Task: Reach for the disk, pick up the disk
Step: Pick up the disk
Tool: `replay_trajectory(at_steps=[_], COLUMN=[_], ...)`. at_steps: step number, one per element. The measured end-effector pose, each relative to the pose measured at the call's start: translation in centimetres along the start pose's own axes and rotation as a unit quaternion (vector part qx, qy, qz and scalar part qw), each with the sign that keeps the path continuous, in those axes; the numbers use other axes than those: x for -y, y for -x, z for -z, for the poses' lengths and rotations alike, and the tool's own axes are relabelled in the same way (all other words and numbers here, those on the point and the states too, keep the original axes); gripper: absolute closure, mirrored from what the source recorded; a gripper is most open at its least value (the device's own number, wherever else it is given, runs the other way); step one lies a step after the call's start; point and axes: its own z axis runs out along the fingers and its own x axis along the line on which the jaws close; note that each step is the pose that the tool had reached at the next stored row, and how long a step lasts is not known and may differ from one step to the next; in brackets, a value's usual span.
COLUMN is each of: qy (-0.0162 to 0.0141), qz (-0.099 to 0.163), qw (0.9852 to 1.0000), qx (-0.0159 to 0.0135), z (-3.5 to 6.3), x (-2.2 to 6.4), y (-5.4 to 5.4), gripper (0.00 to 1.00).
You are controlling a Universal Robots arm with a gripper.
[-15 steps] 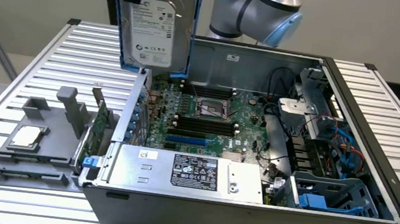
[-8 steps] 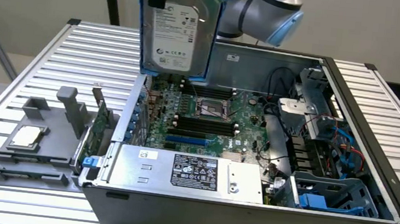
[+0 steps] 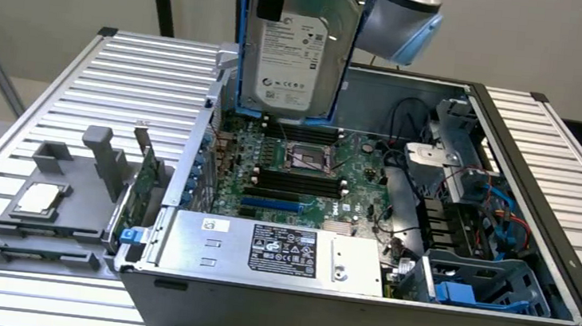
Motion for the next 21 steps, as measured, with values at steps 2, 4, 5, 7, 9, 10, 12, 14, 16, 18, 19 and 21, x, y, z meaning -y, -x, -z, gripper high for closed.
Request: replay_trajectory(at_steps=[2,4,5,7,9,10,12,14,16,18,19,21], qy=[0.0000,0.0000,0.0000,0.0001,0.0001,0.0002,0.0004,0.0009,0.0018,0.0035,0.0045,0.0068], qz=[0.000,0.000,0.000,0.000,0.000,0.000,0.000,0.000,0.000,0.000,0.000,0.000], qw=[1.0000,1.0000,1.0000,1.0000,1.0000,1.0000,1.0000,1.0000,1.0000,1.0000,1.0000,1.0000], qx=[0.0000,0.0000,0.0000,0.0000,0.0001,0.0000,0.0000,0.0000,0.0001,0.0002,0.0002,0.0004], z=[0.06,0.12,0.15,0.21,0.27,0.30,0.36,0.43,0.50,0.57,0.60,0.64], x=[0.90,1.82,2.27,3.15,4.09,4.52,5.43,6.30,7.17,7.96,8.26,8.84], y=[-0.1,-0.3,-0.4,-0.5,-0.7,-0.7,-0.9,-1.2,-1.6,-2.0,-2.2,-2.6], gripper=[0.67,0.67,0.67,0.67,0.67,0.67,0.67,0.67,0.67,0.67,0.67,0.67])
